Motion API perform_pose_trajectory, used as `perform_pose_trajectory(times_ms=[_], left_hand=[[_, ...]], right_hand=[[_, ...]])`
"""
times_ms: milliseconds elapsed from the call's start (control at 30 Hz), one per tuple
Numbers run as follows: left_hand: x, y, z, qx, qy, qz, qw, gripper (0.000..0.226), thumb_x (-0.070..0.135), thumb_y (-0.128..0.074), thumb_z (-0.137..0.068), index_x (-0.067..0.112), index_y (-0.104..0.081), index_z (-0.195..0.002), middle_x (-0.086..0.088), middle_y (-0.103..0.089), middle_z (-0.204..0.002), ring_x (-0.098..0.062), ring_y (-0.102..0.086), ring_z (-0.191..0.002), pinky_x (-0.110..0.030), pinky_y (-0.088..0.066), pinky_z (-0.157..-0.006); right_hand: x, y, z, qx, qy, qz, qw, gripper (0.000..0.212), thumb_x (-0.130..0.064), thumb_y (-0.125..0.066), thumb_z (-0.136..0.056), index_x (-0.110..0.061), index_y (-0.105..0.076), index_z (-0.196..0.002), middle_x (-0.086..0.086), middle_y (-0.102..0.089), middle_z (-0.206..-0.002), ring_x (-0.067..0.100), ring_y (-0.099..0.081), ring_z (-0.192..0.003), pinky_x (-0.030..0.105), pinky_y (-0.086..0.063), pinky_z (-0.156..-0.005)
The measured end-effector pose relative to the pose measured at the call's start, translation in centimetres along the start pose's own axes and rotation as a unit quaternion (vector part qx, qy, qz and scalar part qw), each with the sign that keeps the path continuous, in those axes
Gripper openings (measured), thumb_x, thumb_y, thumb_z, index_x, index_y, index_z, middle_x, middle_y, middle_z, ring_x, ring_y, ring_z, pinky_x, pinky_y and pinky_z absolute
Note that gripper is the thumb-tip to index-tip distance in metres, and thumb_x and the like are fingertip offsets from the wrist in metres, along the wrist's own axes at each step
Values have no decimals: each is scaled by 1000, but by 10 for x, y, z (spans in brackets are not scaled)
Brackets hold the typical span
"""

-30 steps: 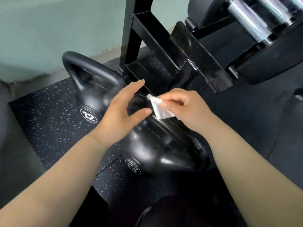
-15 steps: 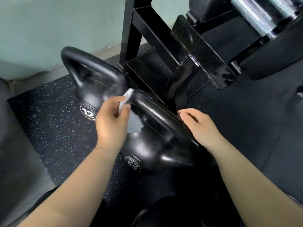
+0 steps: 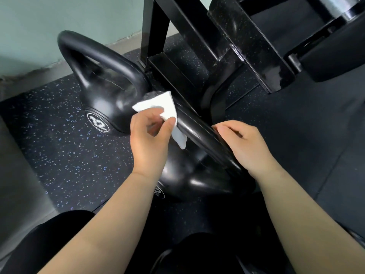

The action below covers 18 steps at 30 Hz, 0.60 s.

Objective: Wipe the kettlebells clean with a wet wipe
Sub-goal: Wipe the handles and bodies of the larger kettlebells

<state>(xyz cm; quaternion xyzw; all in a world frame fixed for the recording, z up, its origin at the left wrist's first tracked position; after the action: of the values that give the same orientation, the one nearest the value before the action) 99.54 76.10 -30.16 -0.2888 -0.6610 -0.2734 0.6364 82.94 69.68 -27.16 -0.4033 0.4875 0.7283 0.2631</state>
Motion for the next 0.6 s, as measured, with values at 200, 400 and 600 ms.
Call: perform_pose_trajectory(times_ms=[200, 400, 600], left_hand=[[3, -21, 40, -54, -80, -68, 993, 16, 21, -64, -68, 30, -59, -55, 19, -54, -69, 10, -47, -77, -2, -34, -72], [3, -28, 54, -78, -88, -66, 991, 6, 25, -62, -68, 28, -61, -63, 20, -51, -73, 15, -49, -79, 2, -36, -68], [4, -8, 12, 20, -31, -42, 998, 25, 20, -63, -77, 37, -52, -63, 5, -54, -72, -7, -53, -74, -10, -40, -69]], right_hand=[[1, -1, -1, -3, 9, -16, 1000, 26, -16, -51, -86, -32, -65, -72, -19, -65, -65, -11, -56, -66, 1, -40, -59], [1, -1, 1, 3, 18, -9, 1000, 26, -16, -50, -87, -31, -64, -71, -19, -62, -65, -14, -55, -65, -1, -38, -58], [-2, -1, 0, -5, 18, -21, 1000, 20, -21, -54, -85, -34, -67, -76, -31, -65, -67, -14, -58, -72, -1, -41, -60]])
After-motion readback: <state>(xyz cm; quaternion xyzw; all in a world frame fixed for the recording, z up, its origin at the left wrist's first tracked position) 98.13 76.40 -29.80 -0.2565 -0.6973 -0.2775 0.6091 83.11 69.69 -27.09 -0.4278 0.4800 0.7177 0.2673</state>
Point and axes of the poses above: each hand's wrist, its own z-axis away from the middle knuckle, its own y-axis out of the back of the hand, x = y × z, the point moved 5 cm from there along -z, towards the middle knuckle
